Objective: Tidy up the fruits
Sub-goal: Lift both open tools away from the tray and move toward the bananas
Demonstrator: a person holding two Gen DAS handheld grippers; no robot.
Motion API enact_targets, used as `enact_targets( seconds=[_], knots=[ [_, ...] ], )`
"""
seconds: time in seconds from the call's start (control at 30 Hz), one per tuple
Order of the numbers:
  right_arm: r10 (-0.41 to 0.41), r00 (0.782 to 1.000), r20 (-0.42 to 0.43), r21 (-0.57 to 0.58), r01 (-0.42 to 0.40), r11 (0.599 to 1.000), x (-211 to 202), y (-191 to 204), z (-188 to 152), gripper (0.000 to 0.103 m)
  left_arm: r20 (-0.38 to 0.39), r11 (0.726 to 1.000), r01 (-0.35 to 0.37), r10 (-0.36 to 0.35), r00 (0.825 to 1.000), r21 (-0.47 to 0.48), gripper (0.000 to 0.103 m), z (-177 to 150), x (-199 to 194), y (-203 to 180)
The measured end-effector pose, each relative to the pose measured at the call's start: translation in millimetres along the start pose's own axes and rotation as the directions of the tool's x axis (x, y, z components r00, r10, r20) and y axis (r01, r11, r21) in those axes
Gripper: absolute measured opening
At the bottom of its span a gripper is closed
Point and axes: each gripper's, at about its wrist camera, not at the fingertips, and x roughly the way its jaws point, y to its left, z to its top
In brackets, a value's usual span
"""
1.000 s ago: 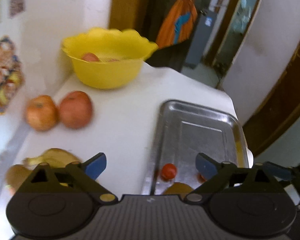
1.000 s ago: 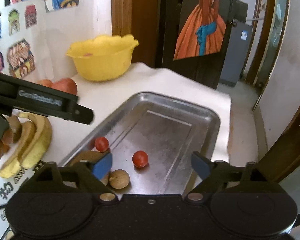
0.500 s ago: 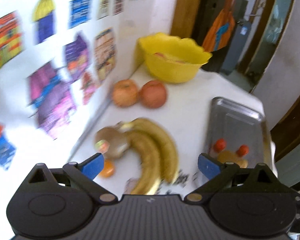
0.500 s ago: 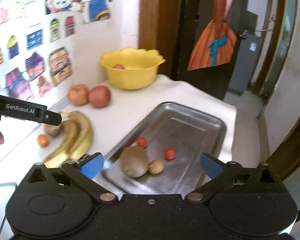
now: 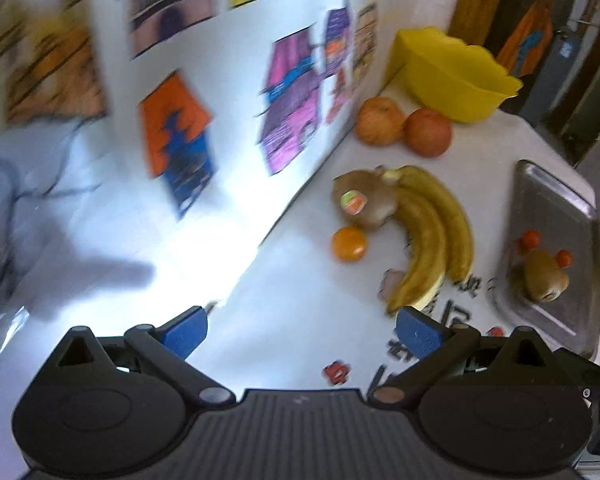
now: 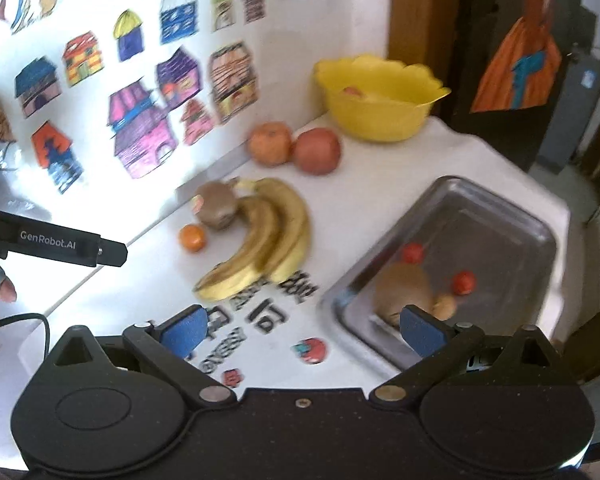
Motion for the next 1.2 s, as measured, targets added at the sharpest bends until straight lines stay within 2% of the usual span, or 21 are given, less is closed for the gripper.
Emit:
enact_targets(
  seconds=[0.33, 0.73, 0.9, 1.07, 1.2],
  knots=[
    [0.068, 0.996, -0.052, -0.065, -0.071, 0.995, 9.5, 35.2, 4.7, 0.102, -0.036, 0.999, -0.013, 0.011, 0.999, -0.029, 0.102, -11.2, 1.1, 14.7],
    [0.060, 0.995, -0.081, -0.046, -0.064, 0.997, 20.0, 34.0, 4.9, 0.102, -0.058, 1.000, 0.013, -0.012, 0.998, 0.009, 0.102, -4.6, 16.0, 2.7],
    [0.000, 0.998, -0.056, -0.034, -0.002, 0.999, 25.2, 27.1, 6.9, 0.102, -0.079, 0.999, 0.032, -0.029, 0.996, 0.035, 0.102, 3.1, 28.3, -7.0],
    [-0.077, 0.996, -0.039, -0.041, 0.075, 0.996, 38.0, 10.3, 13.7, 0.102, -0.076, 0.992, 0.073, -0.065, 0.995, 0.101, 0.102, 9.0, 42.1, -24.6],
    [-0.099, 0.994, -0.044, -0.042, 0.097, 0.994, 55.8, -6.1, 23.8, 0.102, -0.081, 0.984, 0.097, -0.085, 0.993, 0.149, 0.102, 13.3, 55.9, -39.6]
  ],
)
